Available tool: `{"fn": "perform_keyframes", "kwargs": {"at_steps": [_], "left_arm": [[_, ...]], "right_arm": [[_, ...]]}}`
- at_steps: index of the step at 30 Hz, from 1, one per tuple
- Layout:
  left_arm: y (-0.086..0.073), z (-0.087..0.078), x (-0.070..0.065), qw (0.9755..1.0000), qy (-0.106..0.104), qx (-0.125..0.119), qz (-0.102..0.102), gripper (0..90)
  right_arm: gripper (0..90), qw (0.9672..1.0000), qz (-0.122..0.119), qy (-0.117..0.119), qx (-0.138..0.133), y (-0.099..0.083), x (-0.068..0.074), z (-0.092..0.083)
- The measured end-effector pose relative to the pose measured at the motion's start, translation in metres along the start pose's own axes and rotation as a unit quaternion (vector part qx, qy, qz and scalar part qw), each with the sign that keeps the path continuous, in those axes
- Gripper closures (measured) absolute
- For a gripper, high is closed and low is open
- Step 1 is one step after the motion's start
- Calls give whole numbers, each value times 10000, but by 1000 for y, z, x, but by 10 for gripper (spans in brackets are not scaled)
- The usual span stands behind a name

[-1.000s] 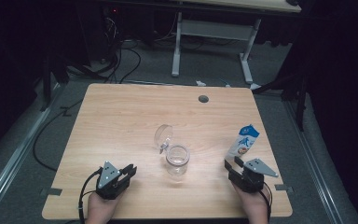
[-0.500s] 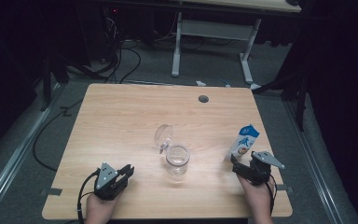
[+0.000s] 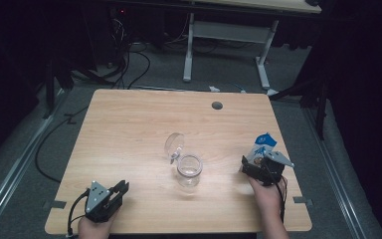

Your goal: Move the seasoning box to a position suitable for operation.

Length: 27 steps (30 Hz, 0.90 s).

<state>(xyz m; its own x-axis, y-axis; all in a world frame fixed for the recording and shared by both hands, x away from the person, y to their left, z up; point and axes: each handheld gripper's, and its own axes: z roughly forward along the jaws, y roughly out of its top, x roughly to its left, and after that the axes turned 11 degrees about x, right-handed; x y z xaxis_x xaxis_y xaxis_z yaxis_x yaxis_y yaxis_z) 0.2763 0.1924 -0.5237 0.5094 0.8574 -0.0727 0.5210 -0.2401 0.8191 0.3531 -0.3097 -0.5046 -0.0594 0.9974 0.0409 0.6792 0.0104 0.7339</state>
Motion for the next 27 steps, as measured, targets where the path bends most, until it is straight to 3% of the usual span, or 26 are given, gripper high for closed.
{"fn": "perform_keyframes", "kwargs": {"at_steps": [3,5,9,16,23,27], "left_arm": [[-2,-4,2,10000,54,-23,-53,788],[-3,-5,3,10000,69,-31,-62,788],[-2,-4,2,10000,47,-18,-42,789],[2,1,-1,10000,-34,-9,13,789],[4,5,-3,9999,-100,-11,49,789],[6,6,-4,9999,-147,-28,82,789]], "right_arm": [[57,10000,-19,55,-54,2,1,3],[123,10000,-10,-75,-30,2,2,4],[232,9999,-86,-68,-92,0,2,0],[364,9985,-433,279,-179,-7,2,-7],[351,9930,-933,702,-183,-10,21,-10],[285,9934,-941,650,-120,-11,26,-11]]}}
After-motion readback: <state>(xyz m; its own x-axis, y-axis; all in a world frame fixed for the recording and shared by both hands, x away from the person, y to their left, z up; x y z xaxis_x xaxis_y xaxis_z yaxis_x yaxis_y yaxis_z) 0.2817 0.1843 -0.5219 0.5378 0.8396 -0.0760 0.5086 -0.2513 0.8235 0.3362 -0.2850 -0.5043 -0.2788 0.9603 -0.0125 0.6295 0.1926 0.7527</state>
